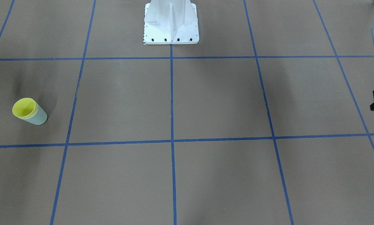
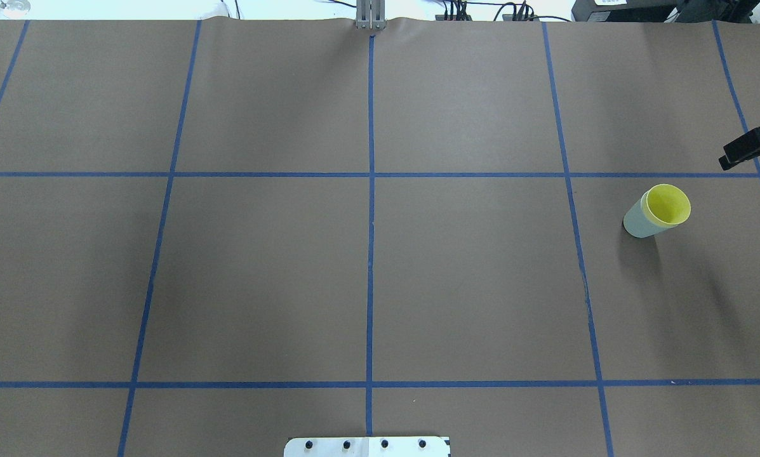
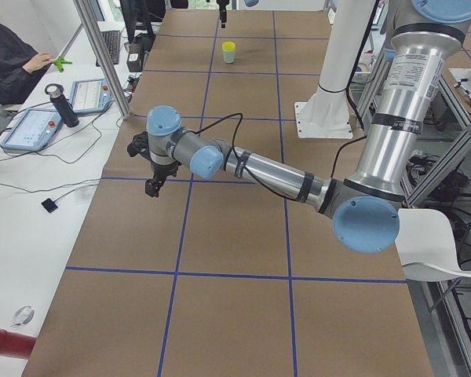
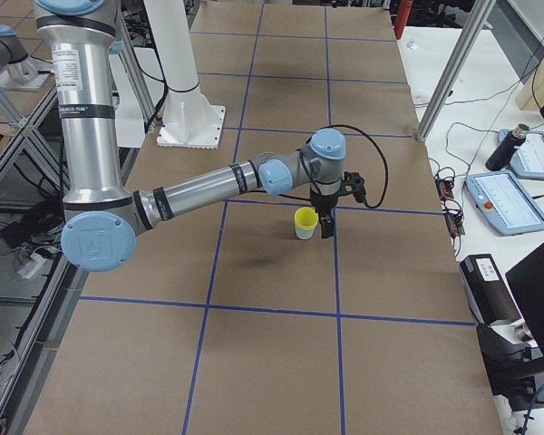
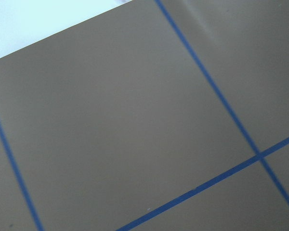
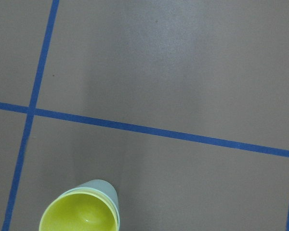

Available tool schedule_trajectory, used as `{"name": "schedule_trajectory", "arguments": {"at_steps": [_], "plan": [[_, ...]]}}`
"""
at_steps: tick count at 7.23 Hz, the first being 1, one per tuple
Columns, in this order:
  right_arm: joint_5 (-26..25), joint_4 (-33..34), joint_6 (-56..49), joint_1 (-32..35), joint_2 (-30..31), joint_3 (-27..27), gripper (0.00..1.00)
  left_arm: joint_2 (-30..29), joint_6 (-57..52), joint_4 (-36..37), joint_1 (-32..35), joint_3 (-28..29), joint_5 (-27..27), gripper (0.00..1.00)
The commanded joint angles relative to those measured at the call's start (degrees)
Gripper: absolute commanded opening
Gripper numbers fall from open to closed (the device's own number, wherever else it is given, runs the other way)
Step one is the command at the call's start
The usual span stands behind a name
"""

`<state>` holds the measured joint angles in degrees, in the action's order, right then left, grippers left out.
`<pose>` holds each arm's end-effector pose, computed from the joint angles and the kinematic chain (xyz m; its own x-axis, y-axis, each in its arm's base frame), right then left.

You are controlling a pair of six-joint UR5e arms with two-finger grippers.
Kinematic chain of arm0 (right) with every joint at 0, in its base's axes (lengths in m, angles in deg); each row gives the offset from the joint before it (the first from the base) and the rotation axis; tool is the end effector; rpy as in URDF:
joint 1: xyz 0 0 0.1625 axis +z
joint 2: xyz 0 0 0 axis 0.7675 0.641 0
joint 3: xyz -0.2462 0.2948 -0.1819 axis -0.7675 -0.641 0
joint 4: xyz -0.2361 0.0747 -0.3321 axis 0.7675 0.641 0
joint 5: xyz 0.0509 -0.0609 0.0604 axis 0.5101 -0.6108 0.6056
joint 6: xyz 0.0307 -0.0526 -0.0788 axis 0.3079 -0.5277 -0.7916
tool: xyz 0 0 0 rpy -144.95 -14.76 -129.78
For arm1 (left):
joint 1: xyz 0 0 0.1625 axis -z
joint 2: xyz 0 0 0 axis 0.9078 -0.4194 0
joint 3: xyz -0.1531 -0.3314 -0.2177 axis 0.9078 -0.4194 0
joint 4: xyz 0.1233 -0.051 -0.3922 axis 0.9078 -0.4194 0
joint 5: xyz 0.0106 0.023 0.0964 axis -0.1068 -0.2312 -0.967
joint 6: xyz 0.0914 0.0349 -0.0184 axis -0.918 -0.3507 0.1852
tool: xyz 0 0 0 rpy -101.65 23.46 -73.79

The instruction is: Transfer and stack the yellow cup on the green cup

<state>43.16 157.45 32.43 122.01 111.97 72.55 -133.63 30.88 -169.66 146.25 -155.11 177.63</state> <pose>-0.0919 -0.5152 0.5022 0.7429 -0.1952 0.6403 0.0975 0.9779 0.1850 0.0244 -0.5921 0.4860 0.6964 0.4233 -0.5795 -0.1830 0.8856 0.4269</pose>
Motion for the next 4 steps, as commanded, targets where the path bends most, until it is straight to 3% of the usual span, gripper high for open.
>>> {"name": "schedule_trajectory", "arguments": {"at_steps": [1,3,4], "plan": [[0.83,3.10,-11.06,4.74,2.20,-0.30,1.00,4.70,-2.98,4.86,1.91,0.21,-3.44,1.00],[4.51,3.55,-12.17,8.80,5.63,-0.13,1.00,6.75,-2.36,4.41,2.36,0.55,-3.26,1.00],[3.75,3.46,-12.08,9.50,5.91,0.13,1.00,8.58,-2.97,4.15,2.71,0.39,-2.66,1.00]]}}
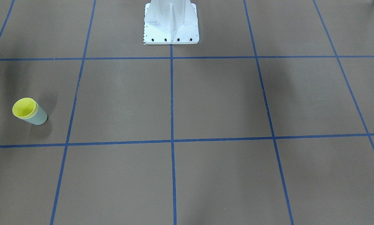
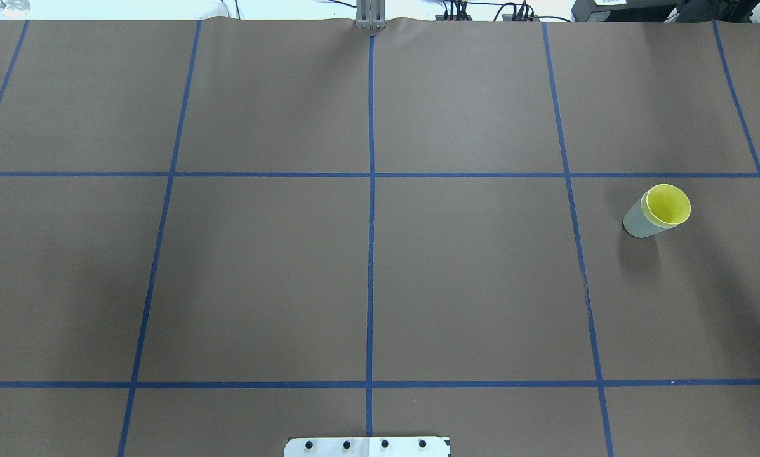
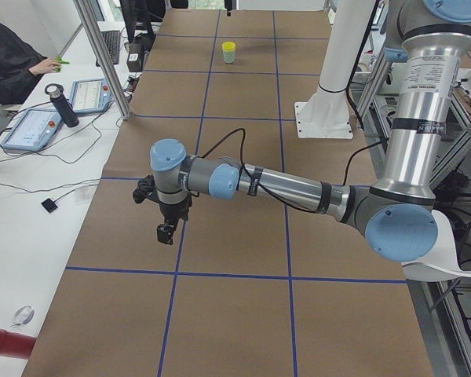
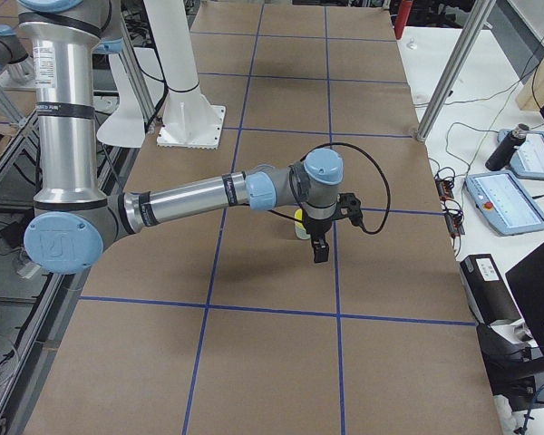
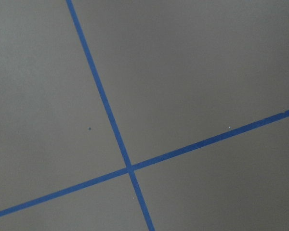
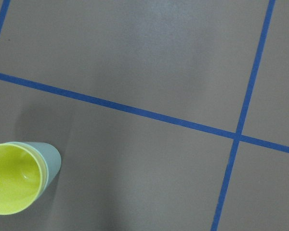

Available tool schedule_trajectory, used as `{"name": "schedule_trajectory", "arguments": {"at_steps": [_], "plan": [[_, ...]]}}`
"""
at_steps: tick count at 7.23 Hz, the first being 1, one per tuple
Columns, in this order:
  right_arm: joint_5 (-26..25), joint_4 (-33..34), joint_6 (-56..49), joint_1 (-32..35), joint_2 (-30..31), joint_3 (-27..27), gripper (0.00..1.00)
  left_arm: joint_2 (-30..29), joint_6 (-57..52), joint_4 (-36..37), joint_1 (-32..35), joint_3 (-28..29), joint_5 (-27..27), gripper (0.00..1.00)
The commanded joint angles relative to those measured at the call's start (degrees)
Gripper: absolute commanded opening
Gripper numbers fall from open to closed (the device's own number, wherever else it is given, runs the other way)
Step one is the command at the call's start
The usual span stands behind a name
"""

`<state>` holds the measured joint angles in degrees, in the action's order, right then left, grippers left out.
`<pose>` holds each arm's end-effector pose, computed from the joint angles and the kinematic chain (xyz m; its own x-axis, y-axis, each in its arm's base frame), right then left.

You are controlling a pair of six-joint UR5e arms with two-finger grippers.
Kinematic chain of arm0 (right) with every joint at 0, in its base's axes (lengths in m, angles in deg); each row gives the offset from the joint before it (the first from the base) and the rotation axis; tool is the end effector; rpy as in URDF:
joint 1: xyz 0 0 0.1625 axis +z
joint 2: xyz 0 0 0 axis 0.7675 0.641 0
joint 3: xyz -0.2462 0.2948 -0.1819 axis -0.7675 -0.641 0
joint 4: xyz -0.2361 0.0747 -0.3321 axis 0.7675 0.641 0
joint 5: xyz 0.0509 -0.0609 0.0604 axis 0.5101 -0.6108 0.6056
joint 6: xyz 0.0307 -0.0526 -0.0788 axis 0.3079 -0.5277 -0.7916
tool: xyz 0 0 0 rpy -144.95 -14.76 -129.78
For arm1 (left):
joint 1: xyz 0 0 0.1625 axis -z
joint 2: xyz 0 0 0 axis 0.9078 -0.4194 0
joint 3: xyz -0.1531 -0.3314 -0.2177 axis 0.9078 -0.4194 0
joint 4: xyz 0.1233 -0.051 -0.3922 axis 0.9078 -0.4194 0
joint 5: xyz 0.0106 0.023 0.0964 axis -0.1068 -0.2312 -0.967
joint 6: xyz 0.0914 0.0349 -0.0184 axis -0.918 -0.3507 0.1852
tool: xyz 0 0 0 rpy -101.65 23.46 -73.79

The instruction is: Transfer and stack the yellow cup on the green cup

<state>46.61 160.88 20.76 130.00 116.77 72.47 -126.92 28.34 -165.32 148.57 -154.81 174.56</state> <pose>-0.0180 -0.4886 0.5483 0.7313 -0.2044 0.6507 0.1245 0.9780 0.1673 -0.0088 -0.5487 0.5672 0.7539 0.3132 -0.5775 -0.1903 0.9455 0.2644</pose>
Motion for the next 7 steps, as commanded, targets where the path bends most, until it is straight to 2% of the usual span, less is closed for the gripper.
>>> {"name": "schedule_trajectory", "arguments": {"at_steps": [1,4,5,7], "plan": [[0.72,-0.49,-0.58,3.34,1.11,-0.65,1.00,3.02,-0.35,-0.20,0.31,0.00,0.59,1.00],[1.43,-0.32,-0.76,8.88,4.26,-1.10,1.00,5.05,-0.44,0.50,3.89,0.44,1.64,1.00],[2.21,-0.32,-0.76,9.59,5.41,-1.71,1.00,6.01,-0.44,0.42,4.95,0.35,4.35,1.00],[3.36,-0.32,-0.67,9.69,6.03,-3.29,1.00,8.47,-0.44,0.42,6.11,-0.26,5.69,1.00]]}}
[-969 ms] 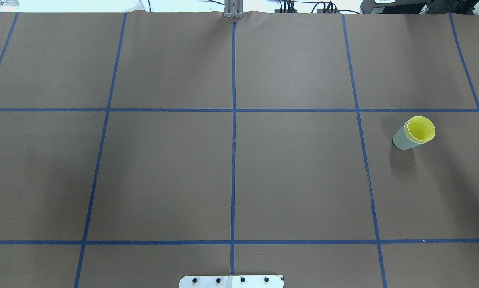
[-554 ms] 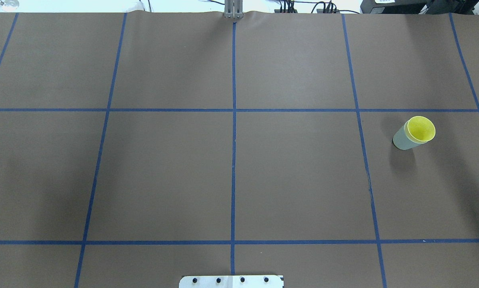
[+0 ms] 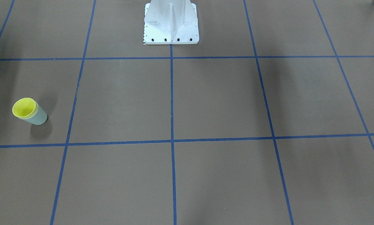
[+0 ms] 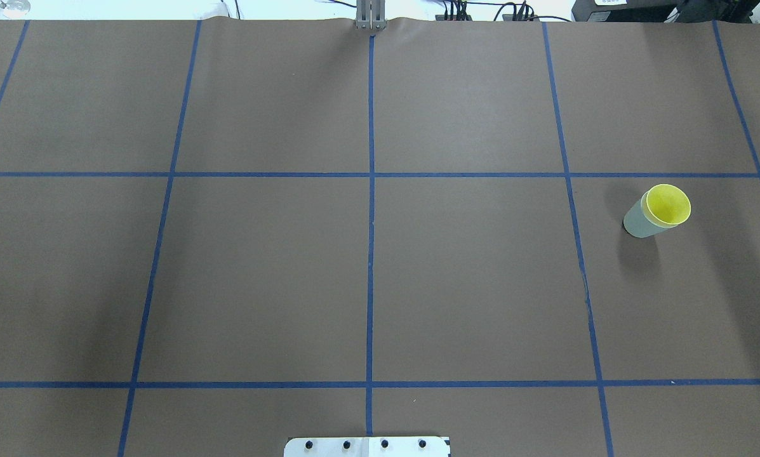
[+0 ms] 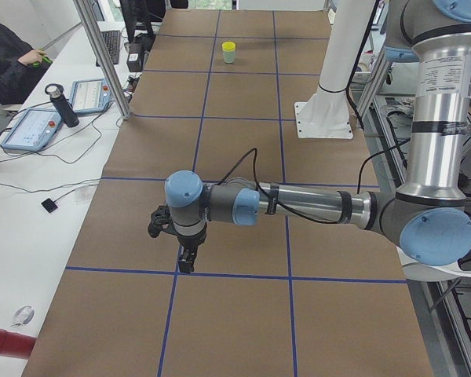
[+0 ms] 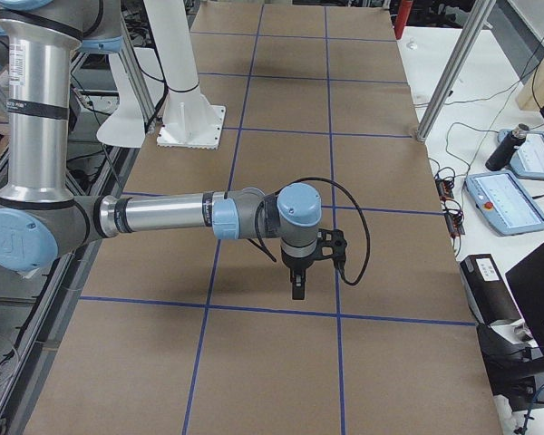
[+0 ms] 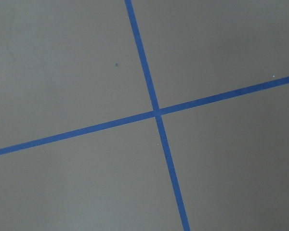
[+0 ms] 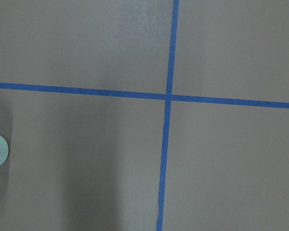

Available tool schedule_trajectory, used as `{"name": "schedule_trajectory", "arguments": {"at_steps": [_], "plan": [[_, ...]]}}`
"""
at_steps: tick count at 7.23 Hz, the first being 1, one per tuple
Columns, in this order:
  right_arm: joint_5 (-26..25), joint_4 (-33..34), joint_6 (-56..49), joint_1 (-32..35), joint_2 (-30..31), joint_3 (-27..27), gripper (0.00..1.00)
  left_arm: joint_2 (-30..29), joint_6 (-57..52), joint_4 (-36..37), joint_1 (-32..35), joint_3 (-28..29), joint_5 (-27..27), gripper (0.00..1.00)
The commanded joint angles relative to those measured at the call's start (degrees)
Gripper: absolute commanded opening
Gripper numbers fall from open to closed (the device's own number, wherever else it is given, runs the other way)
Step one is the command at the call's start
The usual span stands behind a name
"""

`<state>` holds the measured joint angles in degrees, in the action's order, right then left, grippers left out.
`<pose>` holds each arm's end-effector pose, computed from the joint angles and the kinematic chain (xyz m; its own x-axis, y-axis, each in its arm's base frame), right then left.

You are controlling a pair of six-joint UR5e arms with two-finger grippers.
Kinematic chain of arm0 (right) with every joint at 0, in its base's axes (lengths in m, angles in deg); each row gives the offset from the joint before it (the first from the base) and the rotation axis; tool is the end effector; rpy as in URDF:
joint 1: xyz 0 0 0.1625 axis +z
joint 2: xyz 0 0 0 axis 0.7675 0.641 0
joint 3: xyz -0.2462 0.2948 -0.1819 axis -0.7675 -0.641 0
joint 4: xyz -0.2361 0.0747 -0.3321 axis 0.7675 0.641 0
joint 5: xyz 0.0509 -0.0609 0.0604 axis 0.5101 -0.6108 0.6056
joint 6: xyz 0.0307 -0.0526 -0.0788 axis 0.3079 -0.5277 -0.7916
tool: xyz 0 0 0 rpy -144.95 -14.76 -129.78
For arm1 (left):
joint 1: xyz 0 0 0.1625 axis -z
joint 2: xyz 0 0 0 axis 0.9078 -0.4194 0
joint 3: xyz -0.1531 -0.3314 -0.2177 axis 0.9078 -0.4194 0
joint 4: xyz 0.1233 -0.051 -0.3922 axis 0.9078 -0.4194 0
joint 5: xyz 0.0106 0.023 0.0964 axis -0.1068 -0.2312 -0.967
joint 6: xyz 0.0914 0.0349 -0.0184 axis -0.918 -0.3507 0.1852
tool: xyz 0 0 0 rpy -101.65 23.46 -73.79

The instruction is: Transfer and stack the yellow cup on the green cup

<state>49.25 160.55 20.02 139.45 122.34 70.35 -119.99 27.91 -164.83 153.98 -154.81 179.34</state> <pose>0.0596 -0.4446 0.6081 0.7255 -0.0129 0.6881 -0.0262 0.9986 0.0464 -0.0553 -0.4915 0.6255 0.7272 0.1754 -0.6636 -0.1009 0.9836 0.1494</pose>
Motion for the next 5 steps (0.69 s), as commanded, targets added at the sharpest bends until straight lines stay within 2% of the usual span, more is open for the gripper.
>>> {"name": "schedule_trajectory", "arguments": {"at_steps": [1,5], "plan": [[1.77,0.01,0.06,0.33,0.39,-1.53,1.00,2.86,0.00,-0.33,0.79,-0.26,0.92,1.00],[2.74,0.01,0.06,1.91,2.05,-1.62,1.00,2.96,0.08,0.11,2.19,-0.53,0.83,1.00]]}}
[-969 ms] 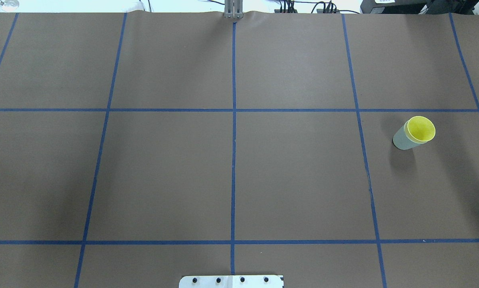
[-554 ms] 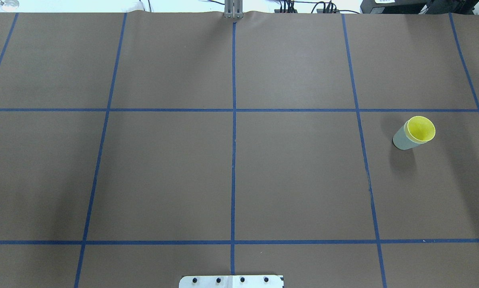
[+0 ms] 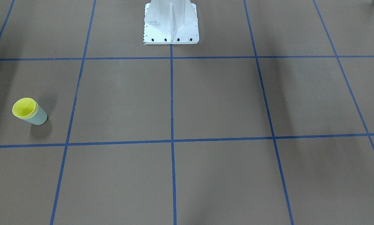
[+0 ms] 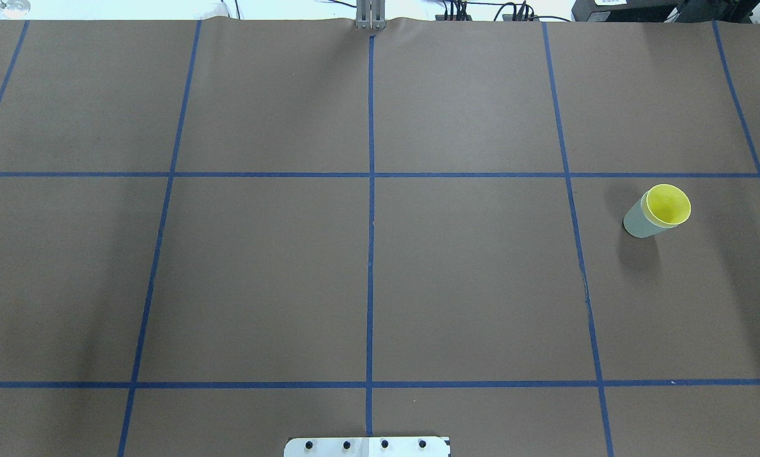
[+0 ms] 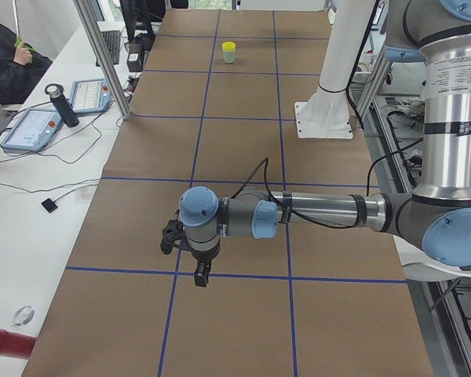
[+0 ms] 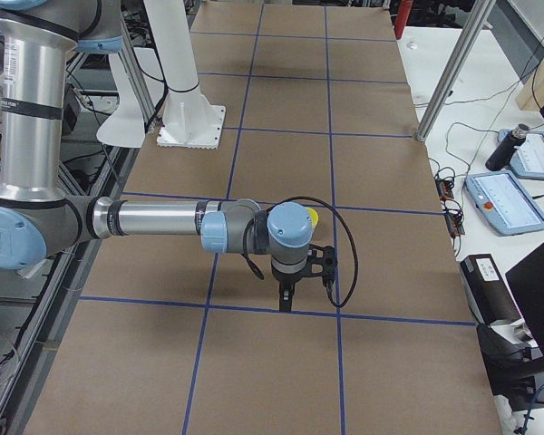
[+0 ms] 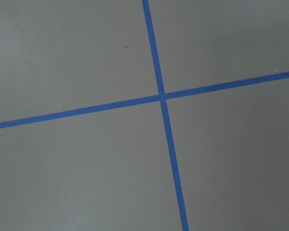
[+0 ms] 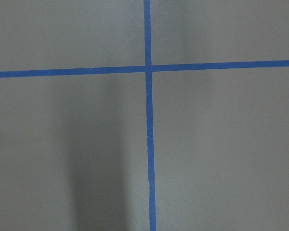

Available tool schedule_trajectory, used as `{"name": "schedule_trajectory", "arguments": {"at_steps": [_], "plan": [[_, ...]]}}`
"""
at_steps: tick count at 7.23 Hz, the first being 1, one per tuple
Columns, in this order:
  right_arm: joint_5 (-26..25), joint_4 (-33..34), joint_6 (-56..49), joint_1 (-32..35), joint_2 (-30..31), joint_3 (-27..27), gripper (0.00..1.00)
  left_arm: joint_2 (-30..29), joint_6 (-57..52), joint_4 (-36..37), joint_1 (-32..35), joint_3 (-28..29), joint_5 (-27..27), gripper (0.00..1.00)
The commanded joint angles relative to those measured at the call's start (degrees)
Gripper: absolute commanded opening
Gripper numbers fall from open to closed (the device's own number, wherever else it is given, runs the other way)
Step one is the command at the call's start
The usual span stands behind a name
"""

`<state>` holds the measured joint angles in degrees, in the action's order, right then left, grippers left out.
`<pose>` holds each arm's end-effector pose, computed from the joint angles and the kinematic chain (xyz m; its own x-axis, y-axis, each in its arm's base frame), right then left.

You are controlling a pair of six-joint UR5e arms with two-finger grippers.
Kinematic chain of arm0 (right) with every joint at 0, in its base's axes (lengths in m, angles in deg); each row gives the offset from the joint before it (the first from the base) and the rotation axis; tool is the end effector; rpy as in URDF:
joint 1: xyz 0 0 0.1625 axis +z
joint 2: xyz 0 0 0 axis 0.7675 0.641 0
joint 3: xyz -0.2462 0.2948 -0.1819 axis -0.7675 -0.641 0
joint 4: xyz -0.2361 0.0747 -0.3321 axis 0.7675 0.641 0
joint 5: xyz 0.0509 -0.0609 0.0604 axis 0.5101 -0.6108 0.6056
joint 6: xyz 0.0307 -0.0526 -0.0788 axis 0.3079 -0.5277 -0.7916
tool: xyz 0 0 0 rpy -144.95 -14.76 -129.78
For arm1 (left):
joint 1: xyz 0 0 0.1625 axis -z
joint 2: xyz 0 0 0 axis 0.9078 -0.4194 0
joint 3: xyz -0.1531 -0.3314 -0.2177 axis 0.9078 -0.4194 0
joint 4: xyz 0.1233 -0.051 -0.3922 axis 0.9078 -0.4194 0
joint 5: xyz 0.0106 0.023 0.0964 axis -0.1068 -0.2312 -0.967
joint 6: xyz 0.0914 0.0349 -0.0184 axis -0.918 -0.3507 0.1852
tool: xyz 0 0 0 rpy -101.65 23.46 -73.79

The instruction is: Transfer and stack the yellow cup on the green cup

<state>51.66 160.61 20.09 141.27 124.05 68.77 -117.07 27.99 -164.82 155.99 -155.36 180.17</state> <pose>0.0704 -0.4276 0.6319 0.6952 0.0502 0.7170 -0.0573 0.9983 -0.0144 -0.0712 -0.4656 0.6441 0.7228 0.1212 -0.6804 -0.0641 0.9920 0.1086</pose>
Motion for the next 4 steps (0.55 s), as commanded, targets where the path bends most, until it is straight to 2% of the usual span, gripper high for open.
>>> {"name": "schedule_trajectory", "arguments": {"at_steps": [1,4], "plan": [[0.34,-0.14,0.00,0.18,0.33,0.05,1.00,0.04,0.09,0.09,0.10,-0.06,-0.01,1.00],[0.34,-0.23,0.00,0.18,0.25,0.05,1.00,0.04,0.18,0.09,0.80,0.02,-0.01,1.00]]}}
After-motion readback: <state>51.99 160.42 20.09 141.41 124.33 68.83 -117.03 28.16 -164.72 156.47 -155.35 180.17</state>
